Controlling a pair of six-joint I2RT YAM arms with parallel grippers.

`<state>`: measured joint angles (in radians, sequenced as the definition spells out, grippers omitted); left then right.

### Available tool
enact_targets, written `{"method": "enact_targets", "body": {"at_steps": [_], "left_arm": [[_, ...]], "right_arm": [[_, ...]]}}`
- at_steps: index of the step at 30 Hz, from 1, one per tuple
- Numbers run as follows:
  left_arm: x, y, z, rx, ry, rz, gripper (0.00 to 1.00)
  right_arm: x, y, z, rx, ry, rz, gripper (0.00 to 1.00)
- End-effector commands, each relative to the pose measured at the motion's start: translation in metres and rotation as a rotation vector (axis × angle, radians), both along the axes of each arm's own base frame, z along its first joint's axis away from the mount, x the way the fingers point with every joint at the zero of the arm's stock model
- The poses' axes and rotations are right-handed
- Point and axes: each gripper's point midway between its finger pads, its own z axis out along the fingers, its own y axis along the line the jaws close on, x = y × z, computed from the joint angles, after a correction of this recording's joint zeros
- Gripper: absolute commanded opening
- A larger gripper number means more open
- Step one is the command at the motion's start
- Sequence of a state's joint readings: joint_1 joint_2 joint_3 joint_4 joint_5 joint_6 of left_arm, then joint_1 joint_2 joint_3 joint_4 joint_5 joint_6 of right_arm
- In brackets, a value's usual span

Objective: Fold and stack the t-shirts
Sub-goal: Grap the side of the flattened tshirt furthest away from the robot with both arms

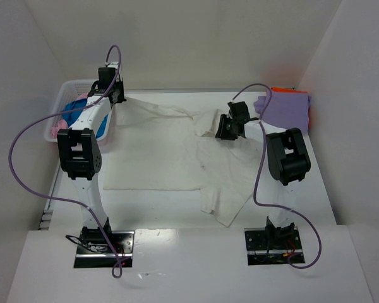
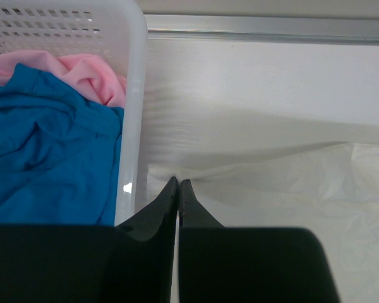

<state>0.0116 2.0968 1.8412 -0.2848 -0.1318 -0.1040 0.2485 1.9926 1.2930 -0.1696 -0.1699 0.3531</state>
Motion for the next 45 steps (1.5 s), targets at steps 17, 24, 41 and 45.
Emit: {"method": "enact_targets", "body": {"at_steps": [17, 24, 41, 45], "left_arm": [[0.006, 0.003, 0.007, 0.010, -0.032, -0.016, 0.00], [0.008, 0.003, 0.011, 0.010, -0.041, -0.016, 0.00], [0.024, -0.004, 0.061, -0.022, -0.140, -0.038, 0.00], [0.028, -0.004, 0.077, -0.021, -0.168, -0.038, 0.00]], "right_arm": [[0.032, -0.002, 0.001, -0.022, -0.078, -0.061, 0.04], [0.056, -0.040, 0.056, -0.007, -0.166, -0.181, 0.00], [0.132, -0.095, 0.233, 0.146, -0.486, -0.196, 0.00], [0.140, -0.093, 0.266, 0.167, -0.558, -0.188, 0.00]]}}
